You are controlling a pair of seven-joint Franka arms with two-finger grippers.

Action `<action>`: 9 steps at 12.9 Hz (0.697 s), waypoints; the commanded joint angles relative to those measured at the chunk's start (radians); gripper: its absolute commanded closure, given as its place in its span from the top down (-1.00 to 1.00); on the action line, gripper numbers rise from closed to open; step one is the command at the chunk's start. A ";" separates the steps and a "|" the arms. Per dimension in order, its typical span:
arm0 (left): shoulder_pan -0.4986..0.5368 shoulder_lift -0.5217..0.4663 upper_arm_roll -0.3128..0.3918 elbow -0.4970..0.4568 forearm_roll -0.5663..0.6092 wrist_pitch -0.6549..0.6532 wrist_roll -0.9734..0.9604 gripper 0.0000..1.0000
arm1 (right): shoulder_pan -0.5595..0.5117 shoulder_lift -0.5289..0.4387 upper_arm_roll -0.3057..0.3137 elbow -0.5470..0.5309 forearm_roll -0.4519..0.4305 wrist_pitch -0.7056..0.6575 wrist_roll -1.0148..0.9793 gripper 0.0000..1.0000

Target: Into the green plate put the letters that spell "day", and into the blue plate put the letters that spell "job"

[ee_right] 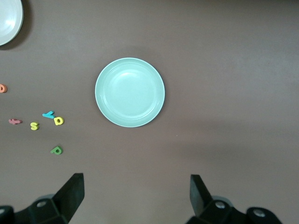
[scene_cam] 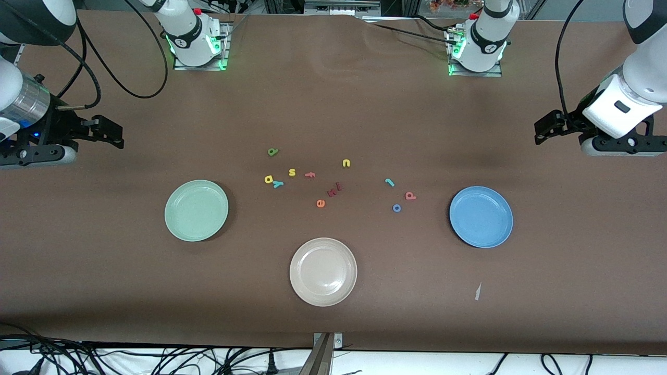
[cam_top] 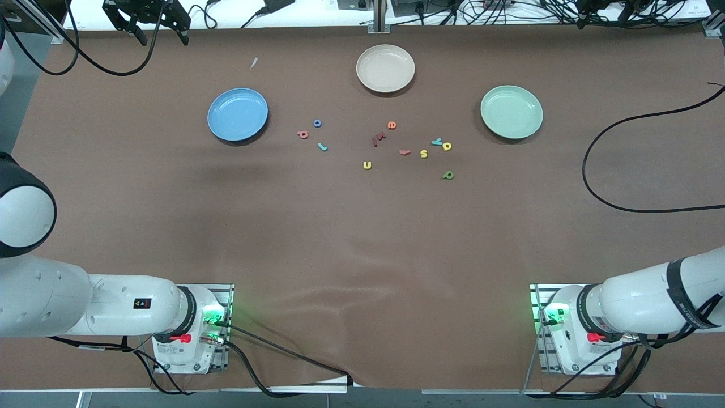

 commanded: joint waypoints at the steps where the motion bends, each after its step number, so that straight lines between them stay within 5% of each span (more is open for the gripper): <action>1: 0.003 -0.008 -0.001 0.011 0.009 -0.017 0.022 1.00 | 0.000 0.012 0.002 0.026 0.019 -0.026 -0.010 1.00; 9: 0.004 0.010 0.000 0.037 0.014 -0.017 0.025 1.00 | 0.002 0.017 0.002 0.023 0.019 -0.027 -0.012 1.00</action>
